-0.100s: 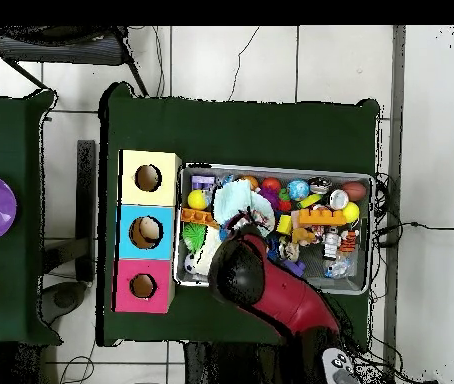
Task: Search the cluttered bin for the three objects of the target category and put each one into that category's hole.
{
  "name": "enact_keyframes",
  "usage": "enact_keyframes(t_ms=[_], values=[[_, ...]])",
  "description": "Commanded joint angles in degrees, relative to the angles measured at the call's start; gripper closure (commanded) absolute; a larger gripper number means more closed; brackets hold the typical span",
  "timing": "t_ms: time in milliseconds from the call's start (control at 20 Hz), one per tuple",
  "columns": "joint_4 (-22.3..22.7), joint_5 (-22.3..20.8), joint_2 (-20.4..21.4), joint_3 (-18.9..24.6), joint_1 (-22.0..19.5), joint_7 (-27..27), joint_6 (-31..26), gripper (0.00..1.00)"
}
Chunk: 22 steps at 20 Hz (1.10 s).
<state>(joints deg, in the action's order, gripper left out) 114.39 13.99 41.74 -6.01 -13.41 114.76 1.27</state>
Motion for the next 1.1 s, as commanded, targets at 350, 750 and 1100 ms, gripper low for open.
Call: enact_keyframes(t_ms=[350, 750, 1100], values=[[-8.49, -0.22, -1.92, 4.14, -0.94, 6.62, -3.59, 0.00], [-9.12, 0.17, -1.12, 3.64, -1.08, 7.08, -5.41, 0.00], [-9.12, -0.05, -2.50, 4.88, -1.91, 7.87, -3.80, 0.00]])
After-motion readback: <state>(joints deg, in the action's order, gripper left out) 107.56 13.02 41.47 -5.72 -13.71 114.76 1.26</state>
